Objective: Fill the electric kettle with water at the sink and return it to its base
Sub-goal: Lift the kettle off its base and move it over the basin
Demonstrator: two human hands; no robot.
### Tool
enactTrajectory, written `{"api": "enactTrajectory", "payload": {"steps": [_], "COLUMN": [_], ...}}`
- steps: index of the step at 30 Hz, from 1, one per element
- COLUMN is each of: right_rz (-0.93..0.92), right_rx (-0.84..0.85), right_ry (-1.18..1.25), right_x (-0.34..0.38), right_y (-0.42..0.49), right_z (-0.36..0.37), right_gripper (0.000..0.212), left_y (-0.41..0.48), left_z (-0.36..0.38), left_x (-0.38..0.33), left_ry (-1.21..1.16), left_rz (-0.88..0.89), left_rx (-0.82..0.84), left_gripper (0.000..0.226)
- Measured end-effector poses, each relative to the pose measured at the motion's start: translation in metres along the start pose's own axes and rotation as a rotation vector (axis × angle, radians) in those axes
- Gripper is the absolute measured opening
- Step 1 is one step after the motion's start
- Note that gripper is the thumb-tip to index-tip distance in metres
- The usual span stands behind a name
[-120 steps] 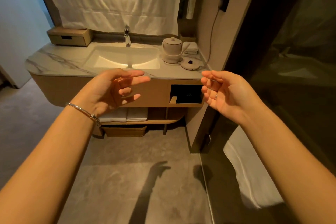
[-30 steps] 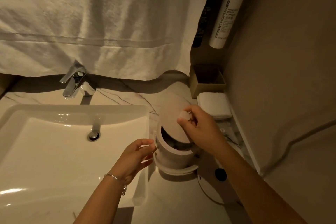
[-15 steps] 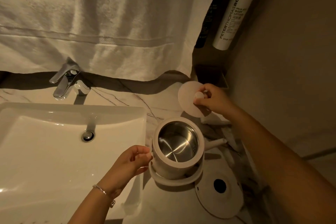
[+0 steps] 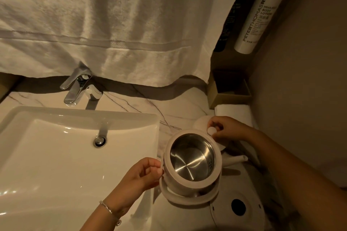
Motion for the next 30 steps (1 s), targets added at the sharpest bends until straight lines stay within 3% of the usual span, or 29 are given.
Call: {"api": "enactTrajectory", "payload": {"steps": [7,12,16,23,28,30], "right_rz": [-0.061,-0.106,-0.120,-0.091,0.001,0.024], "right_rx": [0.009,0.033,0.059,0.049,0.140,0.143], "right_ry": [-0.024,-0.035,-0.033,0.026,0.034,0.024], "right_x": [0.006,0.012,0.013,0.001,0.015,0.028], "right_y": [0.015,0.033,0.043,0.048,0.033,0.012], "right_z": [0.004,0.013,0.019,0.022,0.007,-0.015], "right_gripper": [0.024,0.021,0.020,0.019,0.044,0.044], "left_y": [-0.002,-0.004,-0.003,-0.005,-0.007,-0.007], "left_z": [0.002,0.003,0.003,0.003,0.004,0.004], "left_x": [-0.001,-0.002,0.000,0.000,0.000,-0.002], "left_ry": [-0.002,-0.014,0.003,0.052,0.088,0.105], "left_rz": [0.008,0.013,-0.003,-0.004,0.023,0.037], "left_rx": [-0.022,-0.026,-0.056,-0.085,-0.106,-0.100], "left_gripper": [0.016,0.031,0.014,0.015,0.015,0.015]}}
Point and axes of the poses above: each hand's wrist, its own y-axis towards the middle knuckle, its own z-axis out of the palm, x = y × z, the point moved 3 cm from there along y, towards the middle knuckle
